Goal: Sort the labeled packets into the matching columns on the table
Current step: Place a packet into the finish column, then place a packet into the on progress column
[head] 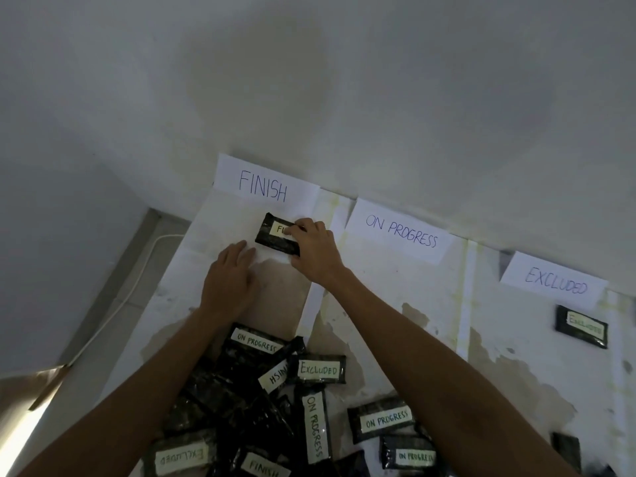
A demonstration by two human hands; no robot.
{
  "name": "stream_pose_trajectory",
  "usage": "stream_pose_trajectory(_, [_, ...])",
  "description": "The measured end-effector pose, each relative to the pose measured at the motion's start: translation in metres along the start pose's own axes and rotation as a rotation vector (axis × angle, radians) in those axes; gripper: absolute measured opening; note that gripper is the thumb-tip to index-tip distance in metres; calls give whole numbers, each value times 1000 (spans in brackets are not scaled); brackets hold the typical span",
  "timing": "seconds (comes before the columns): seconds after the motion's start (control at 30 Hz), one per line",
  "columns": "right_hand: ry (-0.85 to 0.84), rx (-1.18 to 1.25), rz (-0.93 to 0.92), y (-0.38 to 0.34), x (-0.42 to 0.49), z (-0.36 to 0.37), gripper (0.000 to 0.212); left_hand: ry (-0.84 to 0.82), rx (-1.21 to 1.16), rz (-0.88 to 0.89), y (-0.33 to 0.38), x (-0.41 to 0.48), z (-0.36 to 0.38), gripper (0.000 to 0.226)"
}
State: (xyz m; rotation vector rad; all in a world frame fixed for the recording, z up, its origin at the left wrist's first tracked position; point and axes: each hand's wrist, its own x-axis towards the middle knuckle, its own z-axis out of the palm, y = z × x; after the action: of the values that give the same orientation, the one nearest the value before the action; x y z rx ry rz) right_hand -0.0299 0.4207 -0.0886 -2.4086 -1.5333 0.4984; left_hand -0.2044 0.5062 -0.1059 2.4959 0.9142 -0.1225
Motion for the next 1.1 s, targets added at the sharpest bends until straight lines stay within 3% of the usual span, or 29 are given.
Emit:
stream_pose_trajectory(0.3, [6, 68, -27, -10, -26, 3, 52, -39, 20, 38, -3, -10, 1, 55])
stream_pose_trajectory(0.43, [-209, 107, -142, -47, -79, 7, 34, -65, 49, 62, 1, -28, -3, 54])
stream_pose_trajectory(0.57, [-349, 81, 57, -67, -124, 37, 47, -108, 26, 101, 2, -55, 7, 49])
stream_pose_trajectory(0.83, [-216, -181, 48, -98, -128, 41, 29, -99, -41, 57, 8, -70, 6, 44])
stream_pose_trajectory(1.0, [-116, -16, 67, -86, -119, 31, 53, 47, -190, -10, 26, -74, -10, 51])
stream_pose_trajectory(1.1, [-109, -2, 87, -66, -111, 17, 55, 95, -286, -66, 36, -70, -15, 55])
